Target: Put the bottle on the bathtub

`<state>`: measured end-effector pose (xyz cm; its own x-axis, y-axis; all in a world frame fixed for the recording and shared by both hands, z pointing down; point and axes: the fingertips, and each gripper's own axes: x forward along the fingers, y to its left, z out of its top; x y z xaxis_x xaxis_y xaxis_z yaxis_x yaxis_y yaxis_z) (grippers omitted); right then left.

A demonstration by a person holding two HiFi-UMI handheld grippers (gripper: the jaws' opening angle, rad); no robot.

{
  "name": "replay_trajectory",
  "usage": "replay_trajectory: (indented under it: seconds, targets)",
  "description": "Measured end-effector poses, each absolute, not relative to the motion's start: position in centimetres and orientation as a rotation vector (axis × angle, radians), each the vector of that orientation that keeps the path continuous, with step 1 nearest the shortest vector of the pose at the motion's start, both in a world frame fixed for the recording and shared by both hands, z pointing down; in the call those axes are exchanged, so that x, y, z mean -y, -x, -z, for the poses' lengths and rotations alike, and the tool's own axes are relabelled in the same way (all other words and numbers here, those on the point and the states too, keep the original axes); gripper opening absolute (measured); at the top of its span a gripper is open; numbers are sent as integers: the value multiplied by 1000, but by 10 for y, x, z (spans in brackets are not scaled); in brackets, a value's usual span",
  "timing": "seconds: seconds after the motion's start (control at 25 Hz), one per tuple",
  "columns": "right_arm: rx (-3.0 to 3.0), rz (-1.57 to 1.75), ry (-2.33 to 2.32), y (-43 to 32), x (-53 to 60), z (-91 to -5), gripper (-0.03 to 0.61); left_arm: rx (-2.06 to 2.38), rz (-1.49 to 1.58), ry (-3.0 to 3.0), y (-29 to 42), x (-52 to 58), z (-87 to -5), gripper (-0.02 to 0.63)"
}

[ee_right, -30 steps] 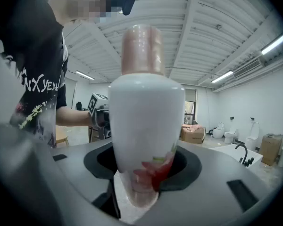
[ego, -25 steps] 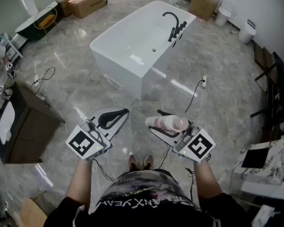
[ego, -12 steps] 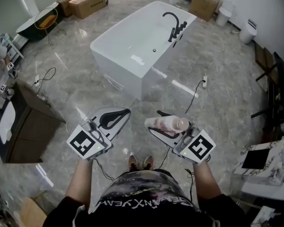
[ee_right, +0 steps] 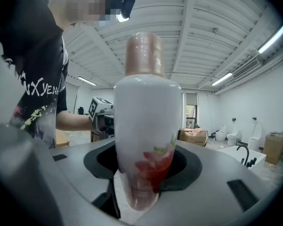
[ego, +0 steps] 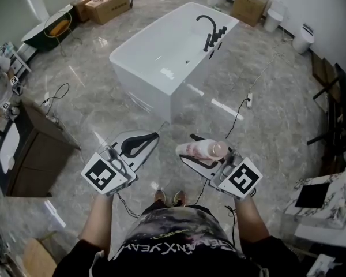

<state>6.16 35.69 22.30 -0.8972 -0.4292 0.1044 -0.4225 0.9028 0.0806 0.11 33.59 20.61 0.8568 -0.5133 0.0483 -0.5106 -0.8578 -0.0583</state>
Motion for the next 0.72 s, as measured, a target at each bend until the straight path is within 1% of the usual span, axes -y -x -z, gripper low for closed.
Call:
replay_trajectory:
  seconds: [0.72]
  targets:
    - [2989,163,-635,-103,-364,-227,229,-867,105,2936,-46,-346,-219,22]
